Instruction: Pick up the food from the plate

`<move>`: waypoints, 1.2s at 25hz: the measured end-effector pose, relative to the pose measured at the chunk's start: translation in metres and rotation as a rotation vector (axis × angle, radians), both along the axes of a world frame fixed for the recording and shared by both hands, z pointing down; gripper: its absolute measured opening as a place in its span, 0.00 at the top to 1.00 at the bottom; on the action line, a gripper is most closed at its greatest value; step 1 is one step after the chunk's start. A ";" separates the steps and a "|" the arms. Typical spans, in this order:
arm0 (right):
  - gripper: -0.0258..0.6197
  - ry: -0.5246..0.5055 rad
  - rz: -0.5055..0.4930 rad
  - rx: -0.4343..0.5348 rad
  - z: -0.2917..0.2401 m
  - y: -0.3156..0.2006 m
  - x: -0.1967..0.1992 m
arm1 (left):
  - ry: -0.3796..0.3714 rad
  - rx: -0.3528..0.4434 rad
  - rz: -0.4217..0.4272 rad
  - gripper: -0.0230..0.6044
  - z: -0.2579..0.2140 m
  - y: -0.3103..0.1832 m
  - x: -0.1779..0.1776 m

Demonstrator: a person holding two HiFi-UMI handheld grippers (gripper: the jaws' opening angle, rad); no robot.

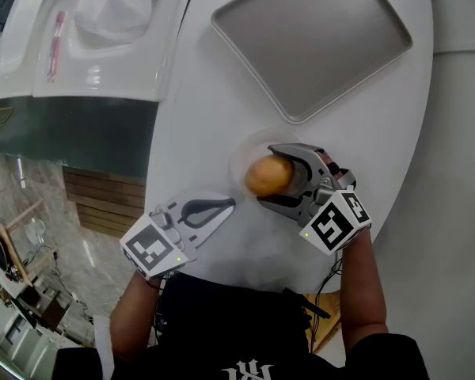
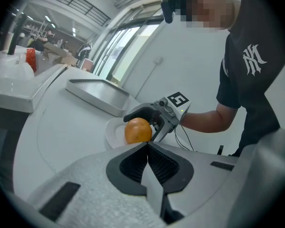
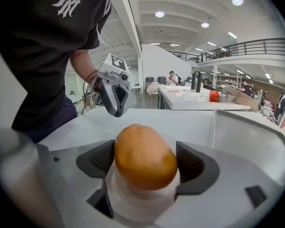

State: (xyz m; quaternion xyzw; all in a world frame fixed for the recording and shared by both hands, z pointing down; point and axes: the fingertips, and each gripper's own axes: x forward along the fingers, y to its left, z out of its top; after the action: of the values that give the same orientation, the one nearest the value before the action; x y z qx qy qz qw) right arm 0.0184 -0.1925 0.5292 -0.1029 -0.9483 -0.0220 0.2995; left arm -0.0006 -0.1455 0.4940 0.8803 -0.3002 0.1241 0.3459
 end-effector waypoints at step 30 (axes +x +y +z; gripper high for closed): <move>0.35 -0.384 0.429 -0.037 -0.199 0.112 -0.002 | 0.040 0.303 0.191 0.95 -0.127 0.106 -0.027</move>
State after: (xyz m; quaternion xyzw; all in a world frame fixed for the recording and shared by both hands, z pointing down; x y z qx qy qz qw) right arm 0.0160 -0.0803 0.3304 0.1006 -0.9880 0.0400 0.1102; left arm -0.0274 -0.0392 0.3669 0.9491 -0.2234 0.0923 0.2021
